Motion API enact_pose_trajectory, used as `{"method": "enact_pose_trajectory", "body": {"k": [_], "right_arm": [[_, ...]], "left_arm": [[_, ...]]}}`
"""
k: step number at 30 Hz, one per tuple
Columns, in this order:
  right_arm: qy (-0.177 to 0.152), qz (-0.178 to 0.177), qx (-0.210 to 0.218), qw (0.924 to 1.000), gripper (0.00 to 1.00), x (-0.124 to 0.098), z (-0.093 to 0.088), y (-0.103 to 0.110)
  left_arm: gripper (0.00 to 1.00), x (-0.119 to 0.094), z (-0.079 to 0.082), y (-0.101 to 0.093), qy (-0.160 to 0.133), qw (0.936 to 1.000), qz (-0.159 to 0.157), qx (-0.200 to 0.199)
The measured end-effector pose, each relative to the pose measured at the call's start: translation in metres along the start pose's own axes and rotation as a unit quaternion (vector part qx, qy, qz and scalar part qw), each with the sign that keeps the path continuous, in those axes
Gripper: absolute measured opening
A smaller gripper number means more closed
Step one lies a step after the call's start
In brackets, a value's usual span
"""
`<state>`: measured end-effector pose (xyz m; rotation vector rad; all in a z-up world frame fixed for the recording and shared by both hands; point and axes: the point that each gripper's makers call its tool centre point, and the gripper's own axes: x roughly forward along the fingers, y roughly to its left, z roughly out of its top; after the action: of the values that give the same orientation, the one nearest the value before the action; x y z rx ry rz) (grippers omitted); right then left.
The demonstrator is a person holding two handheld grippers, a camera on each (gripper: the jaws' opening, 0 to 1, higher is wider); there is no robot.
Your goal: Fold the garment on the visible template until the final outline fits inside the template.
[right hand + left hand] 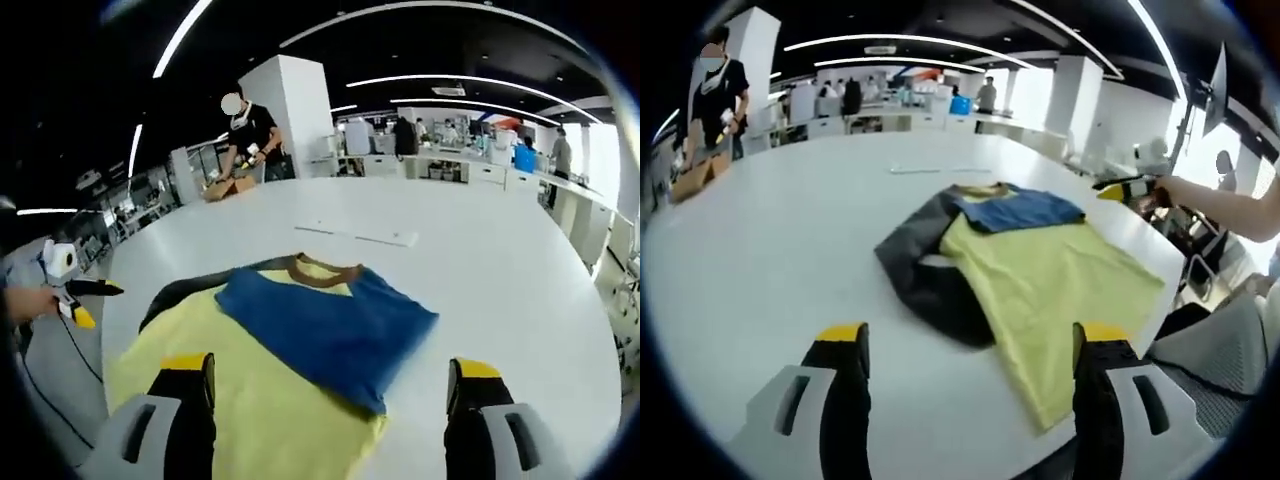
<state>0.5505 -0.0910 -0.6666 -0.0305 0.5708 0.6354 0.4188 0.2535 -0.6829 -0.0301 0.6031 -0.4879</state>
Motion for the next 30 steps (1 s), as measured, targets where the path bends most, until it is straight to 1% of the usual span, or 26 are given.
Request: {"method": "enact_pose_trajectory", "body": {"k": [2,4,6,7,9,11,13,19,20,21,22,25,26,30], "right_arm": [[-0.007,0.006,-0.008,0.9999,0.99,-0.003,0.004,0.004],[-0.010,0.013,-0.015,0.9998,0.99,-0.005,0.006,0.008],[-0.010,0.017,-0.017,0.9997,0.99,-0.008,0.006,0.011],[-0.011,0.019,-0.020,0.9996,0.99,-0.009,0.007,0.013],[-0.014,0.021,-0.021,0.9995,0.99,-0.013,0.008,0.016],[-0.017,0.024,-0.020,0.9994,0.99,-0.015,0.009,0.019],[-0.017,0.025,-0.024,0.9993,0.99,-0.018,0.009,0.022],[-0.008,0.021,-0.041,0.9989,0.99,-0.027,0.002,0.029],[-0.008,0.019,-0.044,0.9988,0.99,-0.028,0.001,0.030],[-0.008,0.019,-0.045,0.9988,0.99,-0.029,0.000,0.032],[-0.010,0.021,-0.047,0.9986,0.98,-0.031,0.000,0.034],[-0.011,0.026,-0.053,0.9982,0.98,-0.035,0.000,0.040],[-0.012,0.027,-0.055,0.9980,0.98,-0.036,0.000,0.042],[-0.016,0.023,-0.056,0.9981,0.97,-0.041,0.001,0.045]], "left_arm": [[0.75,0.002,0.003,0.004,-0.010,0.9999,0.007,-0.007],[0.71,0.004,0.004,0.007,-0.013,0.9999,0.010,-0.004],[0.70,0.008,0.003,0.010,-0.009,0.9996,0.018,0.022],[0.69,0.009,0.002,0.012,-0.006,0.9994,0.021,0.028],[0.65,0.014,0.002,0.014,-0.007,0.9994,0.025,0.023],[0.62,0.018,0.003,0.015,-0.018,0.9994,0.026,0.011],[0.57,0.021,0.003,0.016,-0.020,0.9993,0.028,0.011],[0.40,0.030,0.004,0.020,-0.009,0.9990,0.039,0.020],[0.38,0.032,0.003,0.021,-0.005,0.9988,0.042,0.026],[0.34,0.034,0.002,0.021,0.003,0.9981,0.044,0.042],[0.32,0.036,0.002,0.020,0.002,0.9980,0.045,0.045],[0.34,0.041,0.004,0.020,-0.002,0.9979,0.048,0.042],[0.34,0.044,0.004,0.021,0.000,0.9976,0.055,0.042],[0.32,0.051,0.002,0.026,0.005,0.9965,0.071,0.045]]}}
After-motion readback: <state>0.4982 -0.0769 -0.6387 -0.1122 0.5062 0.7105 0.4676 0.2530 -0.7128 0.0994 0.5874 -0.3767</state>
